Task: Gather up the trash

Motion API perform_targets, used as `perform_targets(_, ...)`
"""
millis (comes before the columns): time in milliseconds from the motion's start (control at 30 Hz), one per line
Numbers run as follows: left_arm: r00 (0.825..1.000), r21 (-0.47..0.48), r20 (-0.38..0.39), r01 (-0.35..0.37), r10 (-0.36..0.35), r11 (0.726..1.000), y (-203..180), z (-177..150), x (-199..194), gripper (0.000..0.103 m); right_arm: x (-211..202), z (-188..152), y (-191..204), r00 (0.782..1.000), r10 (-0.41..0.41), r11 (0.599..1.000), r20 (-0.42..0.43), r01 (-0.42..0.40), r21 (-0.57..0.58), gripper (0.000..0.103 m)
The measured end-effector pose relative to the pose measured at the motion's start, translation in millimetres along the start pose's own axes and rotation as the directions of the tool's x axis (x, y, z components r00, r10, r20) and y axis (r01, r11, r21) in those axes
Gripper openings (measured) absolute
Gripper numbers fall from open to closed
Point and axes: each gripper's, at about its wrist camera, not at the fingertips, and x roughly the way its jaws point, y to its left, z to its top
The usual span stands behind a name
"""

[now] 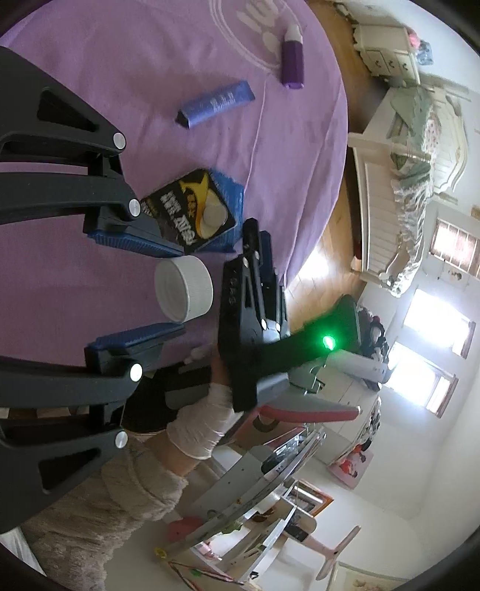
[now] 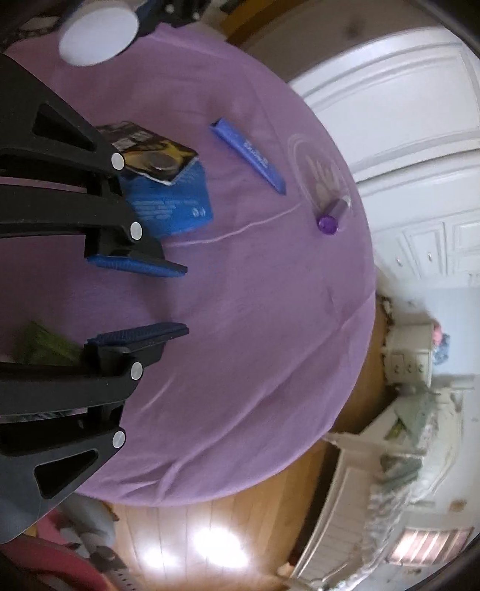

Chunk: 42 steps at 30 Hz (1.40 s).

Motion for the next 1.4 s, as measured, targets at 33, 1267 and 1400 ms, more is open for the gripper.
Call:
perform_targets(33,1.000,-0.004,0.001,-0.001,0.001,1.000,2.1,0.4,-0.7,0.037,-3.0,3.4,2.9,0.999,0.034,0.999,0.021,-0.033,-0.015,0.027)
perform_targets(1267,0.998,0.012,0.036,0.057,-0.057,0.998,-2.2,2.9,0.1,0.037,-56.8,-76.9,-3.6,0.975,-0.183,0.938,0.126,0.135,0.320,0.034)
perform_targets(1400,0.996,0.029,0.042,0.078,-0.079,0.997,-15.5,5.5,1.9,0.037,-95.8,-125.8,-18.6,0.939,0.000,0.766,0.343,-0.221,0.603,0.034)
